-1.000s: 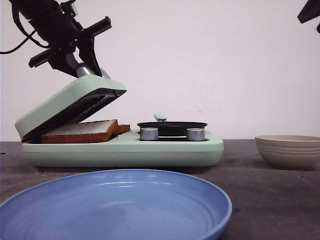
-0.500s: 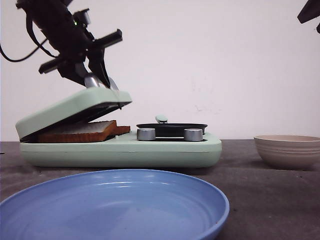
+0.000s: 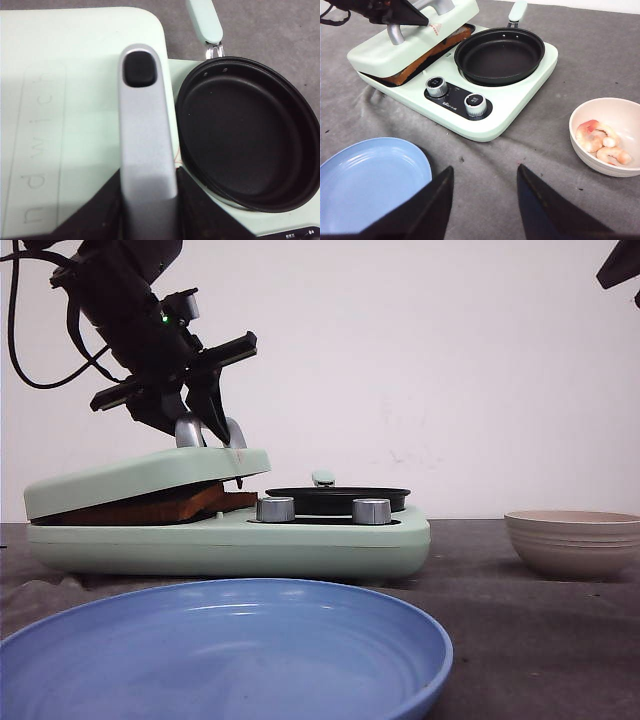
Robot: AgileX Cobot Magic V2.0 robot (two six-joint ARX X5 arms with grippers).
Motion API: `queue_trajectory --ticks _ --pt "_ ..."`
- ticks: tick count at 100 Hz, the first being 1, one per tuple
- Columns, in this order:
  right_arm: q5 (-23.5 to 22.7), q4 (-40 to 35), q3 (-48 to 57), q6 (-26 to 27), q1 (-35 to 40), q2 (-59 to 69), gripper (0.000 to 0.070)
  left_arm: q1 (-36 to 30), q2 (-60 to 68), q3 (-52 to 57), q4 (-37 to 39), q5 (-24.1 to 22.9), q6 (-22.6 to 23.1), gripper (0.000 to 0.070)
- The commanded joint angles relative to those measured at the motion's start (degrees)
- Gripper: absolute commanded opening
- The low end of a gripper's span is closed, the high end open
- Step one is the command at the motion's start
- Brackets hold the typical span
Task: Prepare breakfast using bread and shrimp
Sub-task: 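Press the lid fully closed over the bread with the left gripper, then lift the left gripper up and away from the closed press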
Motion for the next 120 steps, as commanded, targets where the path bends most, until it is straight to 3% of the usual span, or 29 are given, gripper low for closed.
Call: queue_trajectory --ticks 1,8,17,23,40,49,76,103,120 --pt "0.1 0.5 0.2 0.2 0.4 0.3 0.0236 1.1 2.5 -0.5 -3.2 -1.9 4.7 0.0009" --pt "0.1 0.5 0.2 0.2 0.4 0.3 0.0236 1.1 2.5 -0.5 -3.2 -1.9 4.8 0.0090" --pt "0.1 0.5 0.2 0.3 0.4 0.3 0.0236 1.1 2.5 -0.5 -3.2 -1.9 4.8 0.0301" --pt "0.1 0.5 0.2 0.3 0.4 0.3 0.0236 1.1 2.5 -0.5 -3.2 -1.9 4.8 0.0388" --pt "0.1 0.5 0.2 0.4 0.4 0.3 0.0237 1.1 2.5 -0.5 -3.2 -1.9 4.8 0.0457" --pt "0.2 0.5 0.2 0.4 0.4 0.3 0.0236 1.1 2.3 -0.3 -3.1 -0.8 4.8 0.0530" --pt "0.5 0.5 0.2 0.4 0.4 0.3 0.0236 1.1 1.4 6.1 -6.0 2.8 4.6 0.0529" --pt "1.6 0.5 0.2 0.2 0.4 0.3 0.0236 1.6 0.9 18.1 -14.0 5.8 5.0 0.0528" --pt "2.0 0.5 0.2 0.0 0.4 0.3 0.0237 2.7 -2.7 19.1 -14.2 8.6 4.7 0.0518"
